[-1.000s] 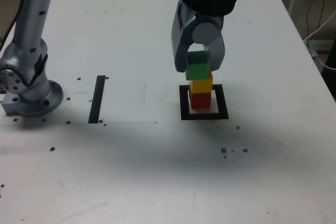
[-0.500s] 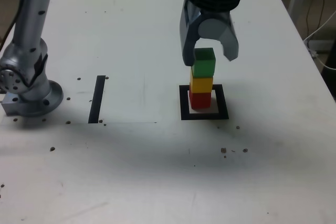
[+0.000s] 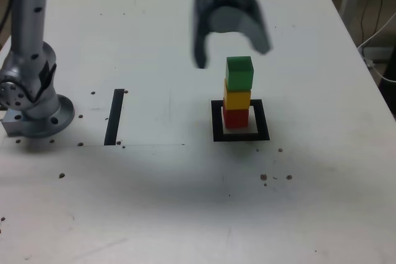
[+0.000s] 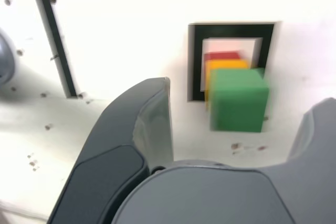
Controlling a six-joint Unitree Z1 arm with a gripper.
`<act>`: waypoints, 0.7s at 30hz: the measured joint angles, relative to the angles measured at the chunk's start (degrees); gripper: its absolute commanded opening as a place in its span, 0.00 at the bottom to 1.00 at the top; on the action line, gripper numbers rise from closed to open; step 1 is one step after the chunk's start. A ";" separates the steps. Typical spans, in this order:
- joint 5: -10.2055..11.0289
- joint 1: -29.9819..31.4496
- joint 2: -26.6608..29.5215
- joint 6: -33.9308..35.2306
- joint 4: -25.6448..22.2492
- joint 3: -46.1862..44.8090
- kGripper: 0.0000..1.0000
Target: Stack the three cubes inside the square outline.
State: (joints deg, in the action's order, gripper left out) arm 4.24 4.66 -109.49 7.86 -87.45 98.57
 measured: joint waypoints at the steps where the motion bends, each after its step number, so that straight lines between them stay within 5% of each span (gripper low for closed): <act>1: -0.33 0.01 1.00 0.00 0.02 -0.79 1.00; 11: -1.60 0.02 13.91 -2.18 1.61 -14.47 1.00; 21: -2.98 0.02 20.69 -2.20 14.98 -33.43 1.00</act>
State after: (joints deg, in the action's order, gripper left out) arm 1.27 4.67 -88.80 5.66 -72.47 65.14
